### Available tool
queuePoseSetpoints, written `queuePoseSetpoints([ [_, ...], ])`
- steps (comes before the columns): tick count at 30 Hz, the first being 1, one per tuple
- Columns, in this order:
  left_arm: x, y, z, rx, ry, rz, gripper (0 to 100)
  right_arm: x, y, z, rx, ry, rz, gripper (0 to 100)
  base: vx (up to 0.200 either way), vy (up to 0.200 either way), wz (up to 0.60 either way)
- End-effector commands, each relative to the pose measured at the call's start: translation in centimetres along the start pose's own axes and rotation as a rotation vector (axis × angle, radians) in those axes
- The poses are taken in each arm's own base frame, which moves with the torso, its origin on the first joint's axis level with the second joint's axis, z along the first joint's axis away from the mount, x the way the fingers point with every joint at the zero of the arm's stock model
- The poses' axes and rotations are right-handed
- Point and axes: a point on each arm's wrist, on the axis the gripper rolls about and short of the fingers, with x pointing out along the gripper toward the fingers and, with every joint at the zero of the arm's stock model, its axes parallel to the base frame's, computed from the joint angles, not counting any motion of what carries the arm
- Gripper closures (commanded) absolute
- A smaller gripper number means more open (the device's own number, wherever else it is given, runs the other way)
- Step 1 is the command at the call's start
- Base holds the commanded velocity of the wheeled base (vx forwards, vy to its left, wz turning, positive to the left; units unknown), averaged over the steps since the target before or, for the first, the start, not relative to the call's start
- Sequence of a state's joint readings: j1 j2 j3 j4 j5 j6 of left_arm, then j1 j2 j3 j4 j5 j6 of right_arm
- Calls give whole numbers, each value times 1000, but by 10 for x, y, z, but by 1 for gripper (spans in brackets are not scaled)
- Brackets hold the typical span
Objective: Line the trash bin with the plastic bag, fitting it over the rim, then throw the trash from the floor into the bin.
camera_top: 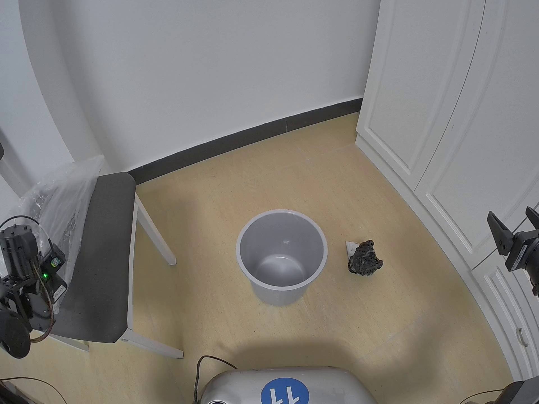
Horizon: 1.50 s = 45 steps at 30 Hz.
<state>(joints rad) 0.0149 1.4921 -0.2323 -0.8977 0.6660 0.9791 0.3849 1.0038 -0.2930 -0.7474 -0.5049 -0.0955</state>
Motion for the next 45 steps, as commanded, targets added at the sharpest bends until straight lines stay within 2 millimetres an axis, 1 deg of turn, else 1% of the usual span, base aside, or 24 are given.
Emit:
queuePoseSetpoints([
  [1, -32, 18, -7, -79, -145, 48, 100, 2, 2, -1, -4, 10, 4, 0, 0, 0, 0],
  [5, -50, 29, -6, -119, -294, 43, 100, 6, 8, -2, 5, 18, 30, 0, 0, 0, 0],
  [9, -56, 30, -4, -131, -333, 40, 100, 6, 10, -2, 30, 20, 48, 0, 0, 0, 0],
  [10, -60, 29, -6, -147, -353, 37, 100, 7, 11, -3, 39, 28, 50, 0, 0, 0, 0],
  [14, -67, 23, -9, -168, -387, 5, 100, 9, 13, -6, 36, 42, 51, 0, 0, 0, 0],
  [19, -78, 11, -16, -290, -435, -78, 100, 11, 15, -9, 27, 62, 54, 0, 0, 0, 0],
  [25, -85, 5, -20, -421, -464, -147, 100, 9, 13, -8, 28, 53, 50, 0, 0, 0, 0],
  [27, -86, 5, -21, -444, -465, -149, 100, 8, 13, -9, 26, 56, 50, 0, 0, 0, 0],
  [29, -87, 5, -23, -504, -465, -165, 100, 9, 13, -9, 23, 58, 50, 0, 0, 0, 0],
  [30, -87, 5, -23, -507, -465, -166, 100, 9, 13, -9, 23, 58, 50, 0, 0, 0, 0],
  [34, -90, 5, -19, -608, -492, -210, 100, 9, 13, -11, 18, 68, 51, 0, 0, 0, 0],
  [36, -91, 5, -13, -675, -501, -248, 100, 8, 13, -14, 6, 79, 52, 0, 0, 0, 0],
  [39, -89, 2, -4, -693, -502, -287, 100, 9, 14, -17, -1, 89, 53, 0, 0, 0, 0],
  [41, -86, 3, 15, -716, -518, -325, 100, 11, 16, -19, -4, 101, 60, 0, 0, 0, 0],
  [42, -86, 3, 22, -731, -527, -335, 100, 13, 19, -20, -4, 106, 66, 0, 0, 0, 0],
  [43, -85, 3, 23, -733, -526, -338, 100, 14, 19, -19, -2, 105, 66, 0, 0, 0, 0],
  [44, -85, 2, 36, -746, -543, -372, 100, 16, 23, -22, -10, 123, 77, 0, 0, 0, 0],
  [45, -85, 0, 43, -750, -552, -391, 100, 17, 23, -24, -16, 132, 76, 0, 0, 0, 0],
])
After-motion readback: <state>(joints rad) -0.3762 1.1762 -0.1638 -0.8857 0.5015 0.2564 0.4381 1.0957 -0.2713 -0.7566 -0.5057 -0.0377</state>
